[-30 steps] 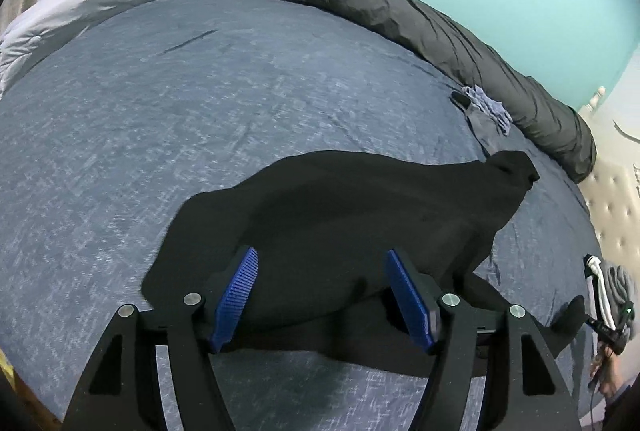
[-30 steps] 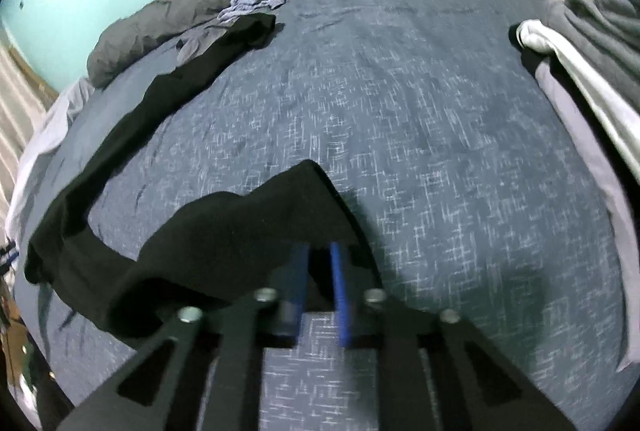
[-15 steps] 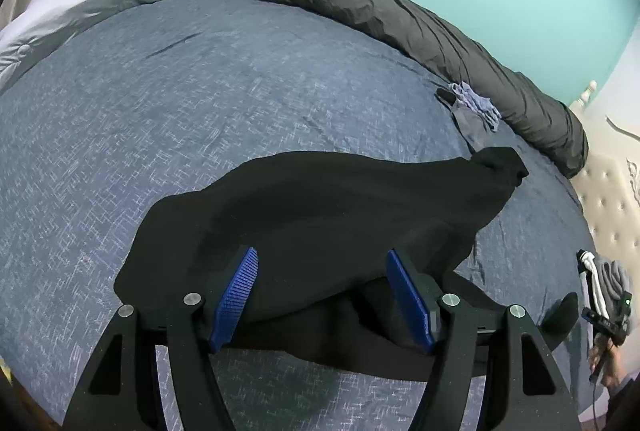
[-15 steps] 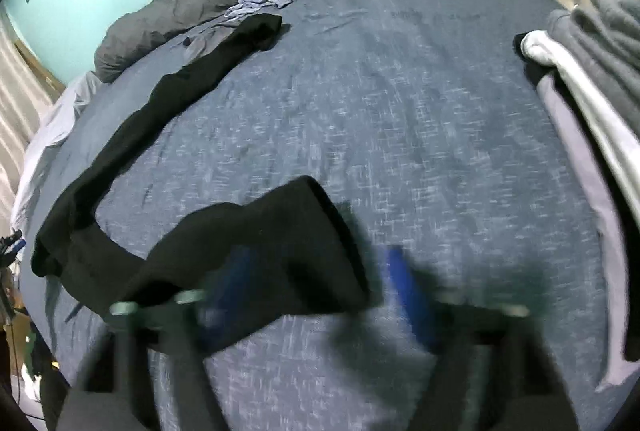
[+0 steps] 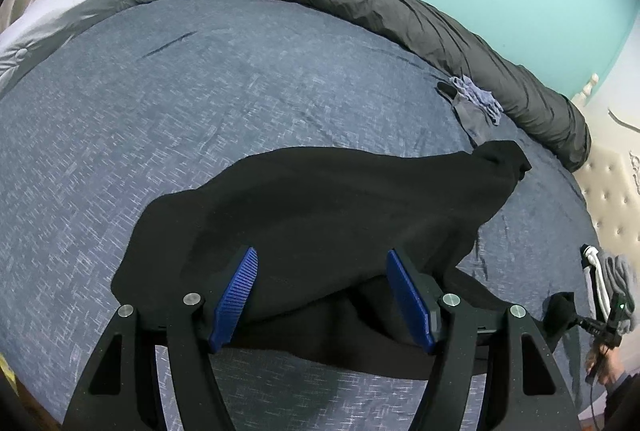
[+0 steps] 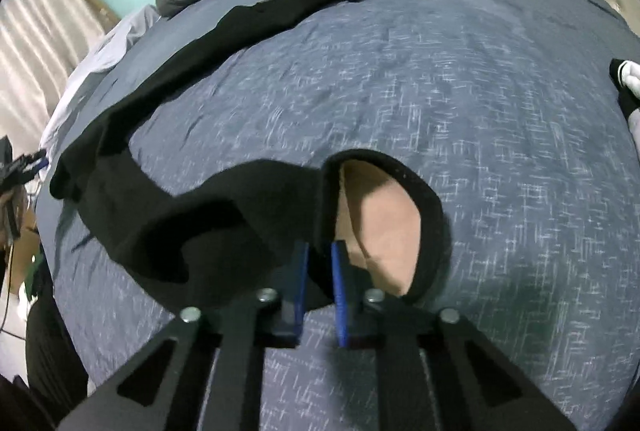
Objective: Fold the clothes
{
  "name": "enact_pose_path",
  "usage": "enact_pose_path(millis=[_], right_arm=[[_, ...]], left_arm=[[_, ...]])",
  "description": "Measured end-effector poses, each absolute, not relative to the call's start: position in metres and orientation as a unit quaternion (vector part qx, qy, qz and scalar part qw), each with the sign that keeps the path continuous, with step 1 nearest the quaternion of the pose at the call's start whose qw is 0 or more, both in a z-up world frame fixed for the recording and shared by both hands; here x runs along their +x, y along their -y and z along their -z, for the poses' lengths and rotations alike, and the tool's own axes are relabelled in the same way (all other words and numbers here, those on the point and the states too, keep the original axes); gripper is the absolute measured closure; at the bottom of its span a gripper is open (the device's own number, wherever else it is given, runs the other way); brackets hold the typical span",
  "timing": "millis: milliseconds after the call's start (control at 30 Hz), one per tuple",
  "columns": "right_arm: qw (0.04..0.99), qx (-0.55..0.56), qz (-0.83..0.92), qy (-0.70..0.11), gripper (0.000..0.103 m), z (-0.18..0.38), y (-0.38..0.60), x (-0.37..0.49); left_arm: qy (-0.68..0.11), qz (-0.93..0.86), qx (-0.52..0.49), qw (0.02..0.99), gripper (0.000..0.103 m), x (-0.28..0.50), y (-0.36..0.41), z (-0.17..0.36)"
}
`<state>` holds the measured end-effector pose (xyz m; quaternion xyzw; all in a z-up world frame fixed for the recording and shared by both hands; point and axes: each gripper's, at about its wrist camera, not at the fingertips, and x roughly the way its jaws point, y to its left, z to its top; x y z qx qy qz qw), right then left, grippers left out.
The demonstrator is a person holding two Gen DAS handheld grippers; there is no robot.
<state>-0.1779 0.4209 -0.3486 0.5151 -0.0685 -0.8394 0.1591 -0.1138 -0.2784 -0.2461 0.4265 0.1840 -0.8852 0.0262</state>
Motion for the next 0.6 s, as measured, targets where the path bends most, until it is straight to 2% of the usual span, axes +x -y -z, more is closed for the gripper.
enact_pose_path(millis=[167, 600], right_arm=[[0.131, 0.502, 0.852, 0.068, 0.100, 0.335, -0.430, -0.166], [0.059, 0.444, 0.888, 0.105, 0.101, 0.229, -0.515, -0.120]], left_arm=[[-0.181, 0.886, 0.427, 0.019, 0.032, -0.112, 0.271, 0.243], [-0.181, 0.893, 0.412, 0.005, 0.032, -0.113, 0.263, 0.220]])
